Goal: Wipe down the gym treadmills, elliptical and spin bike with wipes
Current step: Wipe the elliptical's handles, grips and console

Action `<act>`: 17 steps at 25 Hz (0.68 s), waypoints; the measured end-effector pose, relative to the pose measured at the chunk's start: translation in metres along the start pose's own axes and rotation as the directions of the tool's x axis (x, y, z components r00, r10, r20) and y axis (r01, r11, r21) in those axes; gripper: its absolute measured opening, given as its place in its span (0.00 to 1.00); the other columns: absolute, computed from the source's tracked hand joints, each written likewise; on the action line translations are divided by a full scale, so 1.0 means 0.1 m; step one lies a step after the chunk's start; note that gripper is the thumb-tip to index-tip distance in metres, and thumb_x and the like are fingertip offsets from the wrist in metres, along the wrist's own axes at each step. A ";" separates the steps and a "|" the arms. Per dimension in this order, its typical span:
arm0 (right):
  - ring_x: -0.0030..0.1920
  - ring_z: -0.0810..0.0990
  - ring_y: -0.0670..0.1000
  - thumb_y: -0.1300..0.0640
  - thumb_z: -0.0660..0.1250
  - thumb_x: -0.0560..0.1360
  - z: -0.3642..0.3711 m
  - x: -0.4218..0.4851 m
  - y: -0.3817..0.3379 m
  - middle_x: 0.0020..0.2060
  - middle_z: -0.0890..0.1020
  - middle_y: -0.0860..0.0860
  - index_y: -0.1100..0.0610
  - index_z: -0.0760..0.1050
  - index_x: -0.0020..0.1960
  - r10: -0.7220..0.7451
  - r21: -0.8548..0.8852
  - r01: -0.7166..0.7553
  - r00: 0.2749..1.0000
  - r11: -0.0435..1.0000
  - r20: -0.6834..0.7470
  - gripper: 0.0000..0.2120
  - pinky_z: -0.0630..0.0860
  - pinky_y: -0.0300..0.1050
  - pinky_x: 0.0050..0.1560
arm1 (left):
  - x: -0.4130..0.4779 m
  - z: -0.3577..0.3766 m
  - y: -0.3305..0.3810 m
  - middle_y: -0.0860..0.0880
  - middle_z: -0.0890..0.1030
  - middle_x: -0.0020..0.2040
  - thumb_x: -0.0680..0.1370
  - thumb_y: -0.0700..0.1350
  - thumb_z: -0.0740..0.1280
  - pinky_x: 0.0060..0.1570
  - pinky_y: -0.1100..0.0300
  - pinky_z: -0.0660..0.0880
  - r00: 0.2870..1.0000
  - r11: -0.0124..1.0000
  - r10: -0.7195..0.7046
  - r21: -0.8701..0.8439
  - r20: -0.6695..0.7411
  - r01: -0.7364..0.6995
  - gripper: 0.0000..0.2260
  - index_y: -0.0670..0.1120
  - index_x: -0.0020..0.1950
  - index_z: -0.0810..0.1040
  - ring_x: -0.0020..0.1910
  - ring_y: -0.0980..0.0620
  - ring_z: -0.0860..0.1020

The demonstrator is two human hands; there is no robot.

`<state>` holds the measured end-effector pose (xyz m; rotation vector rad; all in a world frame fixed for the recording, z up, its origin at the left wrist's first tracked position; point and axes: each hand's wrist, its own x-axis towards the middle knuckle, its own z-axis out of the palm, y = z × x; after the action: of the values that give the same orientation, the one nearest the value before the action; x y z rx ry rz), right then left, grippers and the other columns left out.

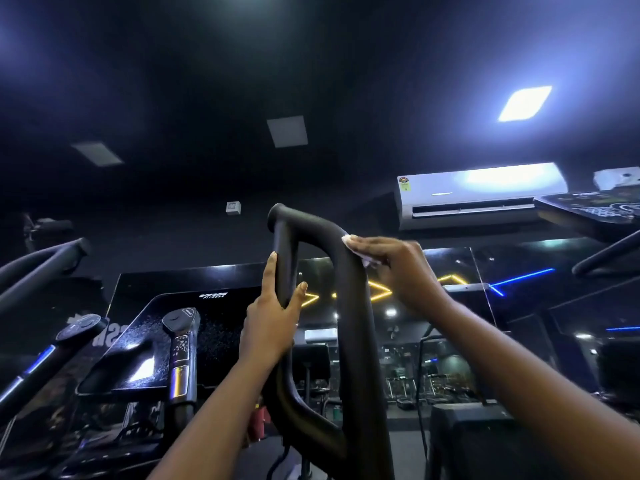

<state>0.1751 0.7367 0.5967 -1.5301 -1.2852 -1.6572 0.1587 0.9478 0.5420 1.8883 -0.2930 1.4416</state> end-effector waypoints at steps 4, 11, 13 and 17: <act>0.60 0.76 0.45 0.74 0.64 0.68 0.07 -0.69 -0.31 0.58 0.79 0.54 0.62 0.76 0.60 0.019 -0.079 -0.024 0.998 0.997 -0.061 0.22 0.66 0.29 0.63 | -0.01 0.00 0.01 0.46 0.76 0.50 0.76 0.65 0.58 0.45 0.42 0.79 1.000 1.000 -0.006 0.013 -0.006 0.006 0.30 0.74 0.70 0.41 0.42 0.42 0.80; 0.58 0.79 0.52 0.70 0.67 0.71 -0.20 0.07 -0.51 0.57 0.81 0.53 0.57 0.80 0.58 -0.220 -0.207 0.231 0.973 0.951 0.076 0.18 0.75 0.44 0.58 | -0.04 0.01 -0.01 0.47 0.78 0.46 0.76 0.65 0.59 0.44 0.42 0.79 1.000 1.000 0.005 -0.017 -0.005 -0.005 0.30 0.75 0.69 0.41 0.41 0.43 0.80; 0.60 0.77 0.55 0.63 0.63 0.76 -0.05 0.61 -0.55 0.59 0.79 0.54 0.57 0.79 0.59 -0.261 -0.368 0.362 0.919 0.857 0.296 0.14 0.74 0.46 0.57 | -0.05 0.01 -0.01 0.46 0.79 0.46 0.76 0.64 0.59 0.44 0.41 0.79 1.000 0.999 0.012 -0.032 -0.009 -0.013 0.30 0.75 0.69 0.41 0.40 0.44 0.80; 0.61 0.73 0.53 0.61 0.54 0.80 0.30 1.02 -0.55 0.62 0.74 0.53 0.58 0.71 0.65 -0.103 -0.630 0.552 0.790 0.546 0.604 0.15 0.71 0.43 0.53 | -0.04 0.00 0.02 0.48 0.78 0.42 0.77 0.61 0.60 0.43 0.42 0.80 1.000 0.999 -0.002 -0.038 -0.013 0.001 0.31 0.71 0.72 0.43 0.36 0.46 0.80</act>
<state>0.1193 0.8069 0.6757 -2.5143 -1.1952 -2.3980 0.1560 0.9448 0.5390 1.8480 -0.3106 1.4367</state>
